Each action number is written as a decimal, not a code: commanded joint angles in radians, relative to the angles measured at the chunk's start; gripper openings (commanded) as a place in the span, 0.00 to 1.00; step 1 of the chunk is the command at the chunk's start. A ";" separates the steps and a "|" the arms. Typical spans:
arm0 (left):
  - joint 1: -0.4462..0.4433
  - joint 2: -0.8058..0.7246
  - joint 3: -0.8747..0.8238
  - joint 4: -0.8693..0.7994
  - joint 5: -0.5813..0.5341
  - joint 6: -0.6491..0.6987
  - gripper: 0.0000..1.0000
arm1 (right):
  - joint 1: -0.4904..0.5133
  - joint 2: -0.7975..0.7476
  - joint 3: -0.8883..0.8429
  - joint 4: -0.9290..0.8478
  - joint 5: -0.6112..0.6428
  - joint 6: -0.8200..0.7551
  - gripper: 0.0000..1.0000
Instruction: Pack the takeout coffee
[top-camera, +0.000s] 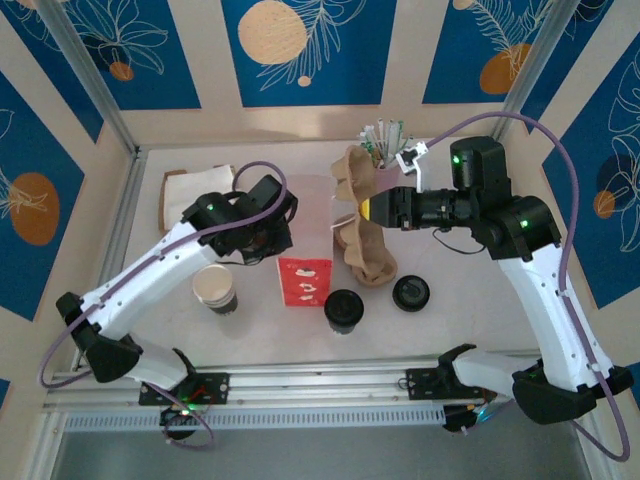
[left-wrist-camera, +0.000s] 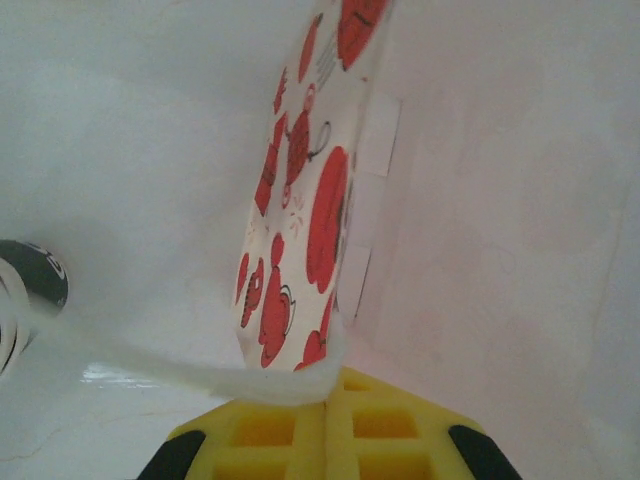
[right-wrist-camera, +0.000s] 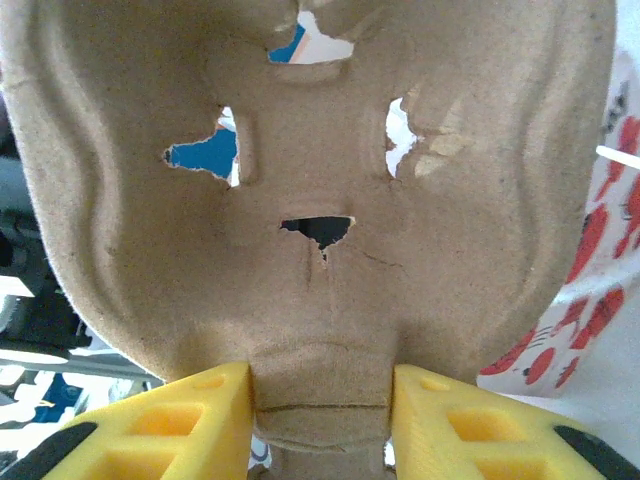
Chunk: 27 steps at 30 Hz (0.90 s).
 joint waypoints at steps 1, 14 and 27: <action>-0.041 -0.042 -0.041 0.015 -0.034 -0.083 0.00 | 0.019 0.011 0.041 0.031 -0.043 0.049 0.40; -0.098 -0.152 -0.119 0.061 -0.123 -0.122 0.41 | 0.098 0.106 0.051 0.142 0.030 0.162 0.40; -0.025 -0.349 -0.149 0.168 -0.206 0.198 0.78 | 0.184 0.243 0.124 0.152 0.199 0.171 0.39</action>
